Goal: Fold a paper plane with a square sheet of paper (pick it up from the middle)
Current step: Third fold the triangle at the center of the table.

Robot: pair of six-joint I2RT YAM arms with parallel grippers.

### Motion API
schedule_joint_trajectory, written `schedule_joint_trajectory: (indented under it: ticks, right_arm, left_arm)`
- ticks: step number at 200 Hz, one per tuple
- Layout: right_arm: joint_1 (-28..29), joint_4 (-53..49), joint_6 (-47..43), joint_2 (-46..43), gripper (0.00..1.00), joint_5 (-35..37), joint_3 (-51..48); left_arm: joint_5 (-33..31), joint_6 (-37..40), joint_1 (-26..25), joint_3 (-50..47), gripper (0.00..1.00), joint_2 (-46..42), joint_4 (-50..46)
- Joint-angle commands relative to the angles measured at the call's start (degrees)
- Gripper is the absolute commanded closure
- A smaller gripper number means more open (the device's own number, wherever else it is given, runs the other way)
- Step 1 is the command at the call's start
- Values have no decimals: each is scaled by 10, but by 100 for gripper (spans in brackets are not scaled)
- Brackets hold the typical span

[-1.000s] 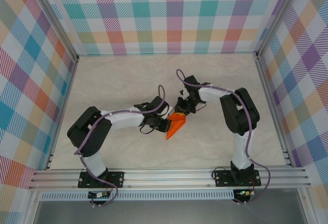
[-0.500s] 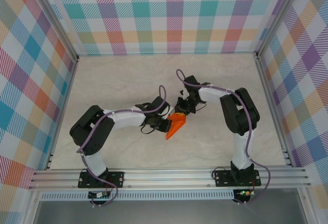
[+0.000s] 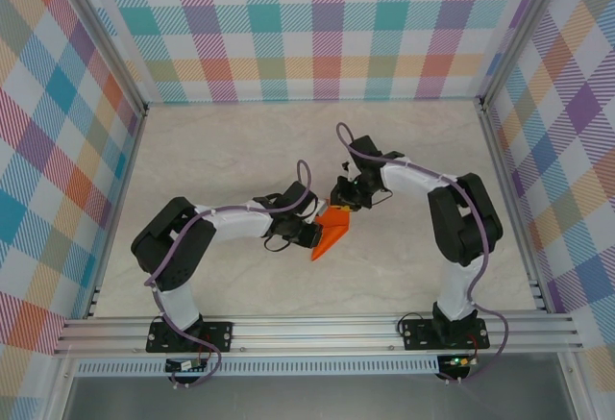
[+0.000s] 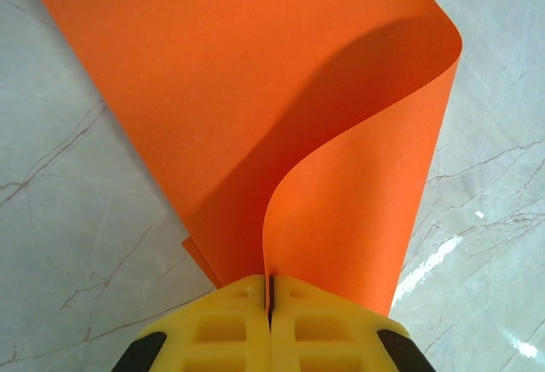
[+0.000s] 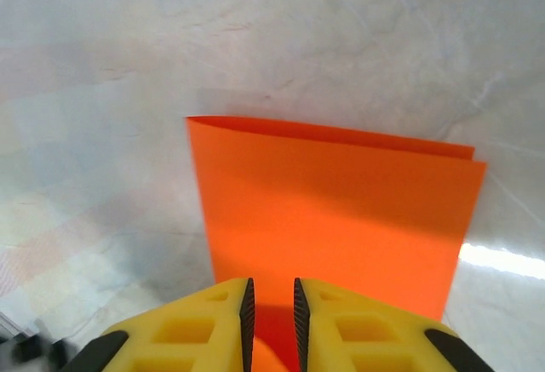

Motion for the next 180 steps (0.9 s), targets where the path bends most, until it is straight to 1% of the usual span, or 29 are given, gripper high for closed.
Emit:
schedule_joint_trajectory:
  ticks: [1, 10, 35, 80, 143, 180]
  right_arm:
    - [-1, 7, 4, -29, 78, -11, -23]
    - [-1, 13, 6, -23, 80, -25, -23]
    - [-1, 20, 10, 10, 86, -32, -9]
    - [-1, 15, 2, 70, 89, -26, 12]
    - [0, 17, 1, 81, 90, -15, -3]
    - [-1, 21, 4, 77, 90, -17, -9]
  left_arm:
    - [3, -11, 3, -19, 95, -14, -7]
    - [5, -14, 3, -19, 95, -19, -4]
    - [11, -16, 3, -17, 94, -22, -3]
    - [26, -27, 3, -16, 93, -27, 2]
    - [33, -45, 3, -17, 91, -46, 7]
    - [28, -49, 3, -21, 91, -35, 8]
